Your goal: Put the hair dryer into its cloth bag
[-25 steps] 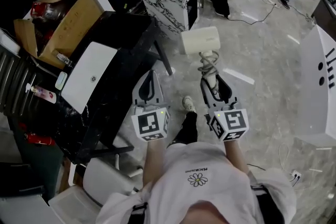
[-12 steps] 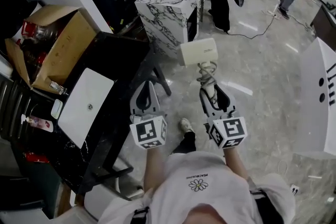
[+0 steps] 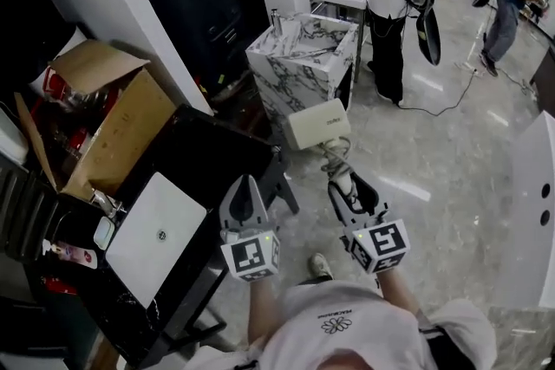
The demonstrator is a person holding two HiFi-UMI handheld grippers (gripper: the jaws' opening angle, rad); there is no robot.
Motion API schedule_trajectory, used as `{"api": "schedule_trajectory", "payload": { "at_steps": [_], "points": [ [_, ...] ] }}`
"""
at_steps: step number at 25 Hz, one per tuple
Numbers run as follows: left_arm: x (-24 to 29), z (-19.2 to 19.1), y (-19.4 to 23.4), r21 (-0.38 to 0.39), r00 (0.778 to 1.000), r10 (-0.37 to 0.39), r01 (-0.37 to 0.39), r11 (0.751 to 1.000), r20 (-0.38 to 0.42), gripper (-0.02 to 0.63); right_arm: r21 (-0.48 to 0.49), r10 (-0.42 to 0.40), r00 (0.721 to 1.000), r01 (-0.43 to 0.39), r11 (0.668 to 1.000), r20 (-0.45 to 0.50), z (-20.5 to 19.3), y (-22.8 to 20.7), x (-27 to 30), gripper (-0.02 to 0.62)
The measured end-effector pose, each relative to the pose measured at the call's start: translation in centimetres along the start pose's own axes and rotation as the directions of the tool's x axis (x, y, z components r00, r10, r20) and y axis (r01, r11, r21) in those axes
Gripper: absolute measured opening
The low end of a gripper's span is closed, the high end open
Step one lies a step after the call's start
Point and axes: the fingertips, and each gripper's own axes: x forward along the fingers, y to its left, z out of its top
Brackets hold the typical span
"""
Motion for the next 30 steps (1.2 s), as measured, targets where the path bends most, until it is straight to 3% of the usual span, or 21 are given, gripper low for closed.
{"api": "schedule_trajectory", "payload": {
  "at_steps": [6, 13, 18, 23, 30],
  "points": [
    [3.2, 1.0, 2.4, -0.028, 0.996, 0.075, -0.074, 0.997, 0.052, 0.017, 0.005, 0.087, 0.996, -0.087, 0.996, 0.003, 0.8, 0.1, 6.1, 0.181],
    [3.0, 0.2, 6.2, 0.056, 0.98, 0.201, -0.201, 0.978, -0.007, 0.017, 0.012, 0.207, 0.978, -0.207, 0.978, 0.001, 1.6, 2.4, 10.3, 0.181],
    [1.9, 0.0, 7.7, 0.075, 0.948, 0.317, -0.313, 0.947, -0.038, 0.017, -0.014, 0.332, 0.943, -0.332, 0.943, -0.001, 2.4, 3.8, 12.6, 0.181],
    [1.4, 0.8, 8.4, 0.081, 0.9, 0.436, -0.432, 0.898, -0.03, 0.017, -0.029, 0.446, 0.895, -0.445, 0.895, -0.002, 3.4, 4.6, 14.5, 0.181],
    [1.0, 0.1, 7.8, 0.09, 0.844, 0.53, -0.523, 0.847, -0.087, 0.017, -0.035, 0.55, 0.835, -0.55, 0.834, -0.022, 3.4, 4.3, 16.3, 0.181]
  ]
}}
